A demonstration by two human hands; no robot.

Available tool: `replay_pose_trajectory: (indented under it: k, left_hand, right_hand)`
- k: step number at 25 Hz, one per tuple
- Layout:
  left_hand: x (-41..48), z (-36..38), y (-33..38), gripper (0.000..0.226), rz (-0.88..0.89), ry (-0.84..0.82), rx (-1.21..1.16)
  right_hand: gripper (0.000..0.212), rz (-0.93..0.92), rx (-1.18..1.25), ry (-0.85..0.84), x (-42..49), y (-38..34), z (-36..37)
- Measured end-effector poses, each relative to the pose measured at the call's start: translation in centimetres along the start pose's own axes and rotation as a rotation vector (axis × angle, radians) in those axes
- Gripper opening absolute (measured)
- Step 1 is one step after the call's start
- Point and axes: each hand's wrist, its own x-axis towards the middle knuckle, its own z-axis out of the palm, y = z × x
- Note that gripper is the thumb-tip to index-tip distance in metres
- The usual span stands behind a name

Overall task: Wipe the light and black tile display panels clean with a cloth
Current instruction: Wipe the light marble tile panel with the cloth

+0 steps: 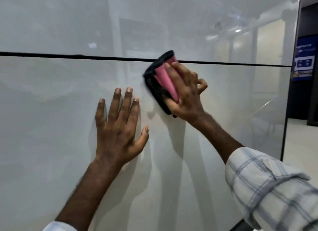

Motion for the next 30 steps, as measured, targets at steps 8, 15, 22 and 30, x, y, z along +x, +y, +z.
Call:
replay_pose_trajectory:
  k: [8,15,22,30]
  left_hand:
    - [-1.6,-1.1,-0.2,0.078,0.060,-0.101,-0.002]
    - [-8.3,-2.4,0.5,0.081,0.105,-0.208,0.095]
    - [-11.6,-1.3,1.5,0.087,0.064,-0.234,0.106]
    - [-11.9,-0.2,1.8,0.090,0.062,-0.170,0.140]
  right_hand:
    - [0.081,0.888,0.180,-0.024,-7.1,7.0,-0.1]
    - [0.091,-0.125,0.079,-0.112,-9.7,-4.9,-0.5]
    - [0.086,0.321,0.087,-0.059,-15.9,7.0,1.3]
    - [0.090,0.299,0.090,-0.060,-19.8,-1.7,2.5]
